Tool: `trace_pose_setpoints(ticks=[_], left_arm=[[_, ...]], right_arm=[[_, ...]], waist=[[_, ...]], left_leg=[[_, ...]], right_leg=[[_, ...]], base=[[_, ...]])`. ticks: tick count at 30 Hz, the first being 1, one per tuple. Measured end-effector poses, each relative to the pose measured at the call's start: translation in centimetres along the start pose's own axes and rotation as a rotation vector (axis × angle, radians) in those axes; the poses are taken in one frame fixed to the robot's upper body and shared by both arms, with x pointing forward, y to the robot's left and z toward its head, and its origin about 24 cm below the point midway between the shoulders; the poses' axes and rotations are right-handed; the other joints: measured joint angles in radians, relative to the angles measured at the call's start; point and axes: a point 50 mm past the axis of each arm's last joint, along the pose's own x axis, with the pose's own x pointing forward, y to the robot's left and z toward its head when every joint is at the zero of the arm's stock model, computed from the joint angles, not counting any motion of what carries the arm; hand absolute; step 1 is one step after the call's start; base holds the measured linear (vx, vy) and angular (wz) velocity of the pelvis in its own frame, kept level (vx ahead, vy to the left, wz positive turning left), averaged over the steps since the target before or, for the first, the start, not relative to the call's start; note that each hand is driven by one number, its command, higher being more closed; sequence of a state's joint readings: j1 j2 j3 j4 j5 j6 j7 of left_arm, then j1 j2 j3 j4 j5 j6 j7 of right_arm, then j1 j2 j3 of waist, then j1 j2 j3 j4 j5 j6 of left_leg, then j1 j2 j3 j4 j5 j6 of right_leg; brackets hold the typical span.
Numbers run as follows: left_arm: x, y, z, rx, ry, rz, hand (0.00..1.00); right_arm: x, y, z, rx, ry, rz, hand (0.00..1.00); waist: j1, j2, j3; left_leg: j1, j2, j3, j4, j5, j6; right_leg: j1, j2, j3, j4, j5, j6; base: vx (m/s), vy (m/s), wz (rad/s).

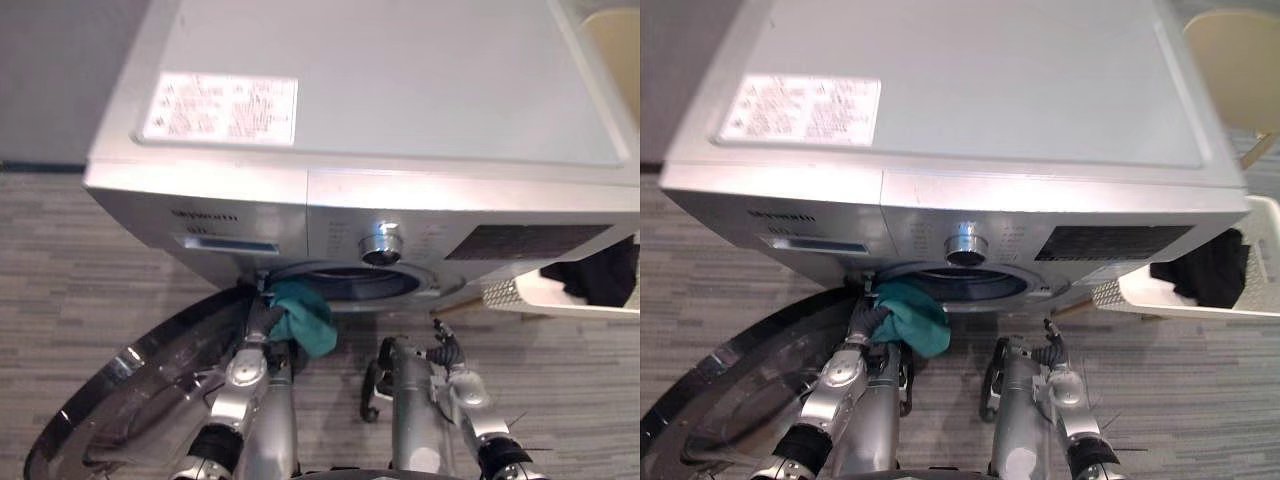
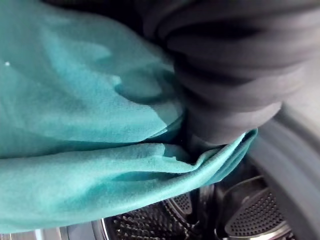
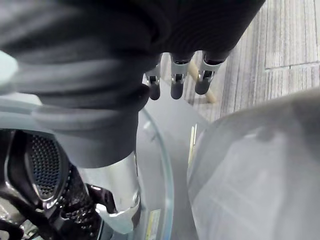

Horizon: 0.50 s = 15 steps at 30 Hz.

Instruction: Pick up the laundry basket with both hands and put the clothes into the washing machine.

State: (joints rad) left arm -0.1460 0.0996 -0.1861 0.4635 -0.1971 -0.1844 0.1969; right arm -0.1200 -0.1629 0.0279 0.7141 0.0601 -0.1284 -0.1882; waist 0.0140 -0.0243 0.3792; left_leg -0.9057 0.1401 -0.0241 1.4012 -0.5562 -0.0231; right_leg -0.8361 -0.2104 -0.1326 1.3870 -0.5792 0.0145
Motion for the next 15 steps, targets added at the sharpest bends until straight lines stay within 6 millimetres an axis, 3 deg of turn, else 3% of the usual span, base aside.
trace_pose_setpoints(ticks=[3,9,15], left_arm=[[0.7,-1.1,1.4,-0.038,-0.044,0.002,1.0],[1.9,-5.9,7.3,-0.139,-0.238,-0.117,1.0],[1.4,-11.2,11.9,-0.202,-0.372,-0.296,1.0]], right_arm=[[0.0,0.7,1.7,0.054,-0.069,-0.014,0.0],[-0.1,0.8,4.8,0.141,-0.197,-0.056,0.0],[-0.6,1.2,5.3,0.183,-0.225,-0.069,0.0]], waist=[[0.001,-0.001,0.002],[0.003,-0.007,0.001],[0.003,-0.025,-0.01]], left_leg=[[-0.117,0.019,-0.006,0.105,-0.033,0.003],[-0.303,0.035,-0.03,0.221,-0.055,0.0],[-0.359,0.043,-0.035,0.263,-0.052,-0.006]], right_leg=[[-0.116,0.0,0.009,0.102,-0.027,-0.005],[-0.283,-0.009,0.007,0.219,-0.059,-0.012],[-0.331,-0.023,0.002,0.272,-0.079,-0.022]], base=[[-0.03,-0.011,-0.09],[-0.03,-0.054,0.04],[0.03,-0.087,0.06]])
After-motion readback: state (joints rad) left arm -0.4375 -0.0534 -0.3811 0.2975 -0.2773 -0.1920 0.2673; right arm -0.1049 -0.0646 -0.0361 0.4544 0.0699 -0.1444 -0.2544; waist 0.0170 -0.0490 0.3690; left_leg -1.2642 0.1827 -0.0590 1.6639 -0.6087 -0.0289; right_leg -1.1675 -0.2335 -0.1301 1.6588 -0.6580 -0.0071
